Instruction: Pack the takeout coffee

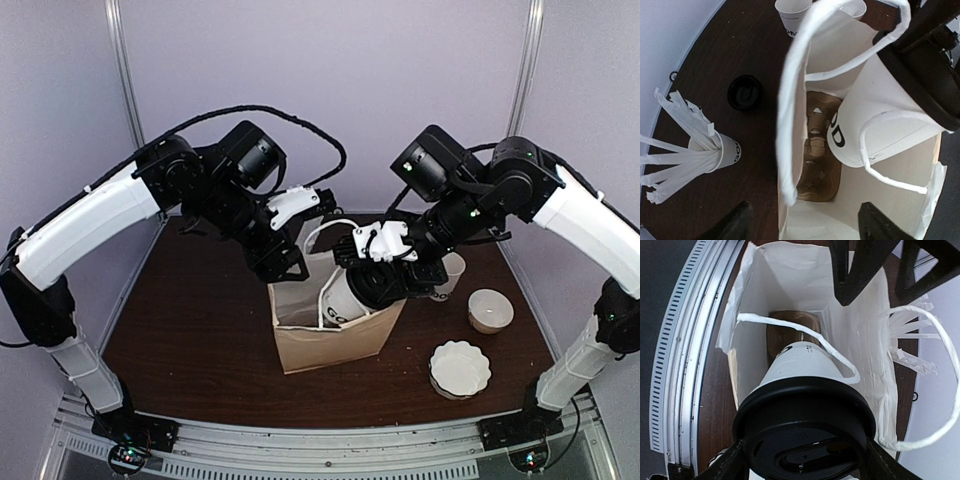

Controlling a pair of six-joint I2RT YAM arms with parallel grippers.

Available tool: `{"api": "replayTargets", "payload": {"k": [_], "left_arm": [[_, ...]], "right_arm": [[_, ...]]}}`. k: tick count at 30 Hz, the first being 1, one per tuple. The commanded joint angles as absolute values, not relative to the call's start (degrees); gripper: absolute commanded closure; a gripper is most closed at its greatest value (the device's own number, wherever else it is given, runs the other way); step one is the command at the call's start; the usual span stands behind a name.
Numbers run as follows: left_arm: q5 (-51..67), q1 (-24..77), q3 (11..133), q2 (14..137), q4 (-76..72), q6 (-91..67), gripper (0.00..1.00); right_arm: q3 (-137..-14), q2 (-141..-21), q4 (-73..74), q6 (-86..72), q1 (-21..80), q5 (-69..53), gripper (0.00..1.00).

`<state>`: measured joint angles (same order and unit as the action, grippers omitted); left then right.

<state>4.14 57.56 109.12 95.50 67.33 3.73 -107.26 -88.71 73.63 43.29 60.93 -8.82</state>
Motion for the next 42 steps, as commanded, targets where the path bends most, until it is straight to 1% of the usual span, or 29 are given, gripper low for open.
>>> {"api": "replayTargets", "payload": {"k": [1,2,3,5,7,10,14,19,22,26,37,42], "left_arm": [[6.4,58.4,111.7,90.6,64.2,2.0,0.08],[6.4,58.4,111.5,89.5,63.5,1.8,0.03],[5.9,58.4,110.6,88.1,62.3,1.6,0.02],[3.1,58.3,107.3,85.4,59.0,1.6,0.03],[-3.4,58.2,102.5,83.4,54.7,1.6,0.02],[-8.4,55.1,98.9,83.7,51.4,0.3,0.02],[-3.9,49.7,99.6,87.5,51.5,-4.1,0.03],[5.9,49.6,98.0,92.8,48.3,-5.5,0.11],[9.4,49.6,94.6,93.8,45.3,-7.0,0.13],[10.4,49.6,90.6,94.6,41.2,-8.1,0.13],[14.4,49.6,89.2,98.3,41.3,-7.2,0.17],[15.4,49.7,88.7,98.8,41.3,-6.8,0.19]], "right_arm": [[-103.7,-84.8,75.4,44.1,63.5,-7.5,0.36],[-103.1,-84.0,75.9,44.6,63.9,-8.1,0.36],[-102.5,-83.2,76.7,45.1,64.0,-8.8,0.36],[-101.4,-81.7,78.0,46.2,64.2,-11.1,0.36],[-99.9,-80.2,78.3,47.0,64.3,-12.1,0.36],[-98.3,-79.2,77.9,47.2,64.6,-10.8,0.36],[-97.3,-79.2,78.2,47.8,65.7,-8.3,0.36],[-96.1,-78.2,78.3,48.9,66.4,-7.8,0.36],[-95.0,-78.4,76.3,48.0,66.7,-5.8,0.36],[-92.1,-79.1,72.1,47.1,67.6,-0.6,0.36],[-86.2,-81.5,65.0,48.4,71.4,14.0,0.39],[-85.7,-82.4,63.3,48.2,72.6,15.9,0.40]]}}
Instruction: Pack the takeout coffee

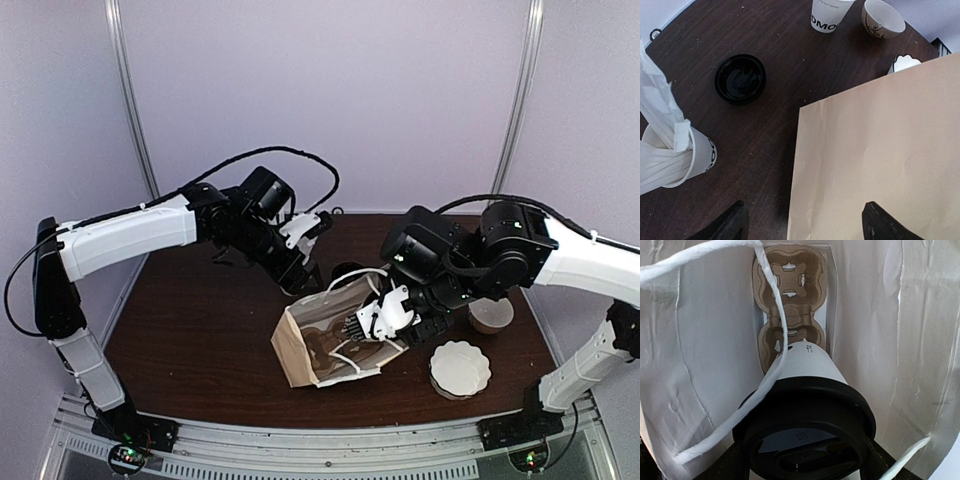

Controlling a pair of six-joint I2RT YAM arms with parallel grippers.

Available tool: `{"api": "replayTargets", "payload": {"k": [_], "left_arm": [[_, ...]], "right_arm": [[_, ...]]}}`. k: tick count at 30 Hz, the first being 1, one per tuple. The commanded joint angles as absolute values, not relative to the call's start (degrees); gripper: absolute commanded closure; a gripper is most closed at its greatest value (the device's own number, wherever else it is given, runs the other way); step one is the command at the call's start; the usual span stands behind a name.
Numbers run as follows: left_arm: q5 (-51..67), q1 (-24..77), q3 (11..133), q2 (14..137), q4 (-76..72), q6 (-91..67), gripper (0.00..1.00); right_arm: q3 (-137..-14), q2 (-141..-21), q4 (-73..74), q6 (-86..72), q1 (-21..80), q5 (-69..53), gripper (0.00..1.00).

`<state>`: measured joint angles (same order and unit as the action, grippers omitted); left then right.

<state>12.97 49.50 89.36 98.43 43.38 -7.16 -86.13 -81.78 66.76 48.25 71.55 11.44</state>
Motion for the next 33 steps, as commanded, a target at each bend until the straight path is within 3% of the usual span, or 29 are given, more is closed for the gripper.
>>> {"api": "replayTargets", "payload": {"k": [1,16,33], "left_arm": [[15.7,49.7,88.8,98.7,41.2,-6.7,0.19],[16.5,50.0,91.8,100.0,43.3,-5.4,0.19],[18.2,52.8,93.0,100.0,42.6,-5.2,0.20]], "right_arm": [[-85.6,-82.6,63.5,48.0,73.0,15.5,0.40],[-81.3,-83.5,64.3,47.7,74.8,13.0,0.45],[-88.1,-84.5,75.4,52.8,75.7,7.6,0.45]]}}
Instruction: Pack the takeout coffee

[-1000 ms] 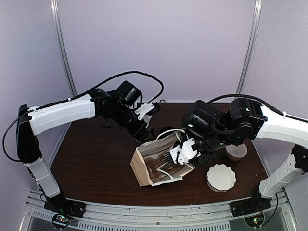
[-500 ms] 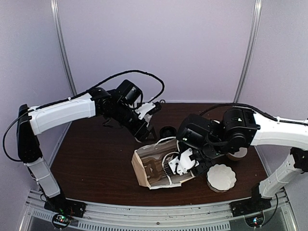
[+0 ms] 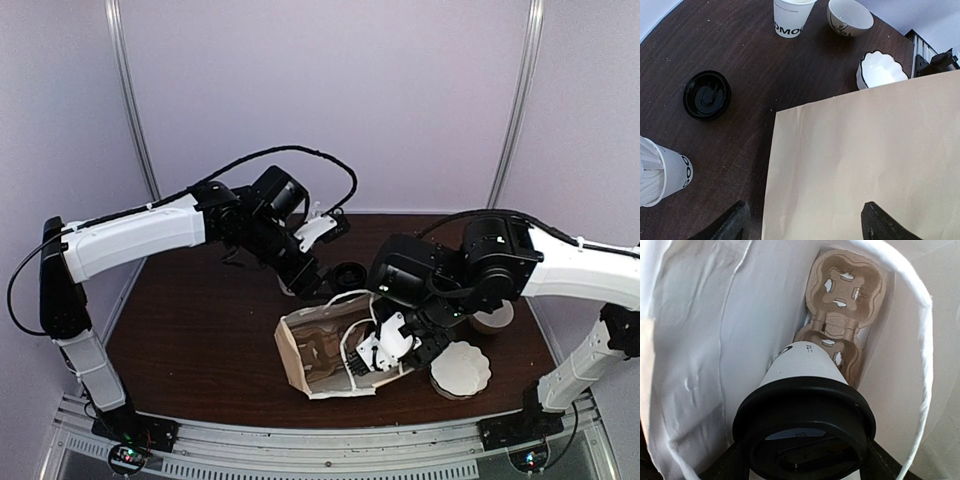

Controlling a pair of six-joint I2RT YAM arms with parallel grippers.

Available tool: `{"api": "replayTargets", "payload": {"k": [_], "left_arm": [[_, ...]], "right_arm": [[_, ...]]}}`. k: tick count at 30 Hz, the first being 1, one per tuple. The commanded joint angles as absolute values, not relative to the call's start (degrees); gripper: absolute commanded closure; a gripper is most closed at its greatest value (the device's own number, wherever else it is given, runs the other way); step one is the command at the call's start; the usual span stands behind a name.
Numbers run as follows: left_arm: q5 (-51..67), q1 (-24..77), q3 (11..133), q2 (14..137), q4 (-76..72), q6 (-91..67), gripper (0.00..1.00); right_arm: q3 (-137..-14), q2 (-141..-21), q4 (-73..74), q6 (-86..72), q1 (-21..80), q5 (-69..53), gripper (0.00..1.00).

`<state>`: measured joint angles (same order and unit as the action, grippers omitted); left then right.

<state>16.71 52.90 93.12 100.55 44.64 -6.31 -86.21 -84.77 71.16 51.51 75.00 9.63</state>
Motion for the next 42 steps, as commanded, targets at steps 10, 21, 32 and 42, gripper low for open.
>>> {"api": "replayTargets", "payload": {"k": [10,21,32,42], "left_arm": [[21.5,52.8,85.7,97.7,36.6,-4.2,0.19],[22.7,52.8,84.6,99.1,35.3,-3.2,0.19],[22.9,52.7,83.8,98.9,35.2,-2.4,0.19],[22.0,51.9,82.6,97.6,35.4,-2.8,0.19]], "right_arm": [[-77.7,-78.3,65.8,54.6,78.6,14.4,0.43],[-75.5,-83.0,56.1,56.3,78.6,23.3,0.44],[-75.1,-86.0,57.1,54.5,76.0,21.5,0.42],[-83.8,-92.8,67.8,50.9,72.0,11.2,0.42]]}}
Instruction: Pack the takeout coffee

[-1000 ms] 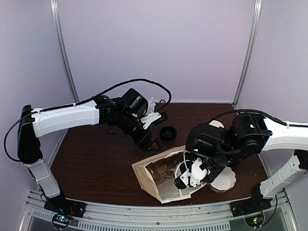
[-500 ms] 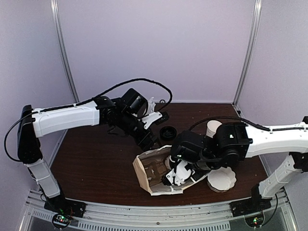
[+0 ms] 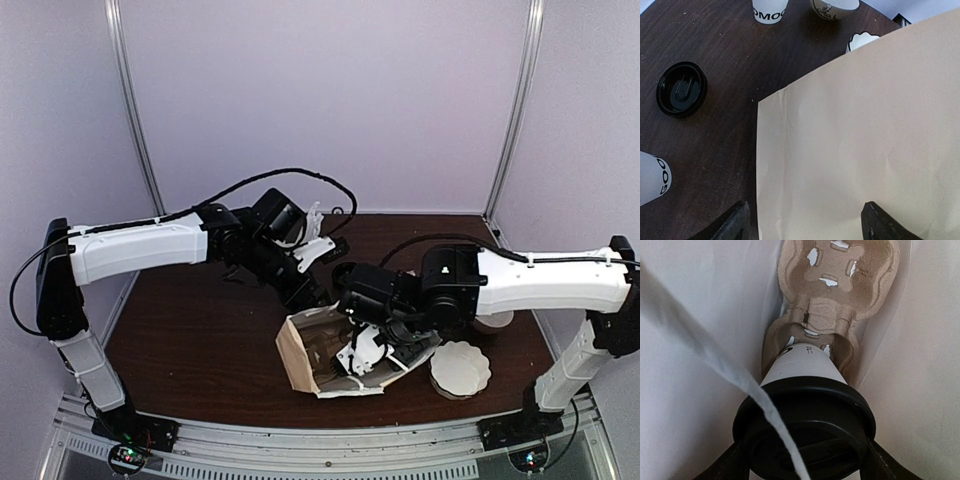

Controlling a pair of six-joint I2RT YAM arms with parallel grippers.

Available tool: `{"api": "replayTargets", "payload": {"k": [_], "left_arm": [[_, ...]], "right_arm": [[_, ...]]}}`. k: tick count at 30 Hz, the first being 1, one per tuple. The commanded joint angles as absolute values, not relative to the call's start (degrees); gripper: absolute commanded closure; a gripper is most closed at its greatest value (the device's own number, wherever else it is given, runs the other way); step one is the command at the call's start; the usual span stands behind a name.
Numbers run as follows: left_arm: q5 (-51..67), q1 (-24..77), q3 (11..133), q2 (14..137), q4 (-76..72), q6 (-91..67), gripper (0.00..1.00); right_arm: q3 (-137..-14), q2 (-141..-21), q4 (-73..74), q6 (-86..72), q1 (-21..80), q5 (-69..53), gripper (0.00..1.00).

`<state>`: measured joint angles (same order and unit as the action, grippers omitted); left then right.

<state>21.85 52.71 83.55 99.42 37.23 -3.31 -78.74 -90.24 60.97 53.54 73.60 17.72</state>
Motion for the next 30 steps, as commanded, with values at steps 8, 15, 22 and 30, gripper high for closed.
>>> {"api": "replayTargets", "payload": {"k": [8,15,22,30], "left_arm": [[19.1,49.5,82.4,93.4,38.5,-2.6,0.19],[16.9,48.2,82.1,90.4,40.6,-2.4,0.19],[16.3,47.9,82.2,90.0,41.4,-2.3,0.19],[16.2,47.4,83.1,90.9,41.3,-1.8,0.19]], "right_arm": [[-92.7,-97.6,77.5,49.4,71.4,1.2,0.43],[-91.7,-98.6,78.7,47.6,71.4,0.5,0.43],[-93.3,-101.2,78.2,47.0,69.7,7.9,0.43],[-97.8,-106.3,81.4,47.9,66.8,4.6,0.43]]}}
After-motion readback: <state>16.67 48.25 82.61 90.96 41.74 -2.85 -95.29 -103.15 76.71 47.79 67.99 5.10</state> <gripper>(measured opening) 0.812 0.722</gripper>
